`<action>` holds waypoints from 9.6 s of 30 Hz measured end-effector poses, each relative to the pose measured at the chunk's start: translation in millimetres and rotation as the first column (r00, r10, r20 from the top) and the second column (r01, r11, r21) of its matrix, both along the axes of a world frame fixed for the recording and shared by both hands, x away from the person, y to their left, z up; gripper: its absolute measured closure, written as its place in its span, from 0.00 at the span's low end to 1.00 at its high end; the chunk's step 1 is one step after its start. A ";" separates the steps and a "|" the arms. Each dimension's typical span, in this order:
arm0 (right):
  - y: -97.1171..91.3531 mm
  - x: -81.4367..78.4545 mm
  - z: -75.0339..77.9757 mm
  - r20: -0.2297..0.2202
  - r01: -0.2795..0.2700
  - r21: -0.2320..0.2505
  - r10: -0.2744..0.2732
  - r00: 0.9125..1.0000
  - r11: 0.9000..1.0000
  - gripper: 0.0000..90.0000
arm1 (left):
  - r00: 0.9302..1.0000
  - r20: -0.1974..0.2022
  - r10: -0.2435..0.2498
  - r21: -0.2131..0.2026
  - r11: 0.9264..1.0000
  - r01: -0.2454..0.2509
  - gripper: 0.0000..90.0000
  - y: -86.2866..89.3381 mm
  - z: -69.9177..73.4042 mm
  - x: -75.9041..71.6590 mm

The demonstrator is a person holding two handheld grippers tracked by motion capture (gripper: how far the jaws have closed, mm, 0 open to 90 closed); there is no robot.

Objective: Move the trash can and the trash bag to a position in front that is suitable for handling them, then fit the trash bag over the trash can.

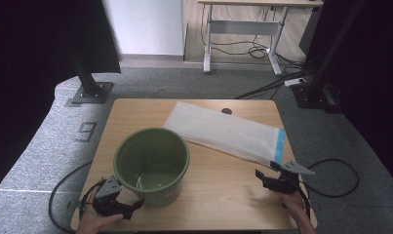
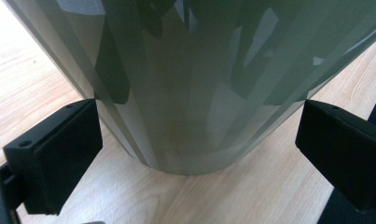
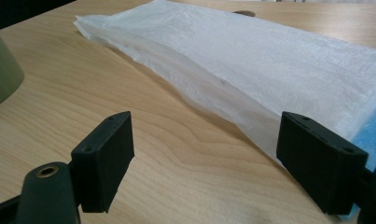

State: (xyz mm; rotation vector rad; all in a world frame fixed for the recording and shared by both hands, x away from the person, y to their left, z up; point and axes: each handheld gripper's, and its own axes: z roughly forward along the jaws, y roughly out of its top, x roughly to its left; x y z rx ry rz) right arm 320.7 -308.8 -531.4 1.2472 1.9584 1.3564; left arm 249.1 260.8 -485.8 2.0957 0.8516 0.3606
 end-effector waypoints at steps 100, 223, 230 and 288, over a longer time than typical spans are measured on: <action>116.0 114.3 -11.7 -0.175 -0.166 -0.307 0.116 0.978 0.937 0.46 | 0.989 -0.074 0.126 0.020 0.992 -0.125 0.08 -4.5 -47.3 44.9; 37.9 43.0 81.0 0.094 -0.018 0.255 -0.006 0.996 0.967 0.99 | 0.939 -0.060 0.338 -0.014 0.940 -0.340 0.16 19.3 -50.4 45.4; 37.8 36.6 90.8 0.124 -0.029 0.268 -0.005 0.992 0.963 0.99 | 0.938 -0.063 0.340 -0.013 0.940 -0.341 0.16 21.0 -50.5 45.5; 51.8 9.8 241.6 0.426 -0.114 0.248 -0.002 0.905 0.962 0.99 | 0.924 -0.080 0.375 -0.099 0.919 -0.381 0.17 32.7 -47.2 43.5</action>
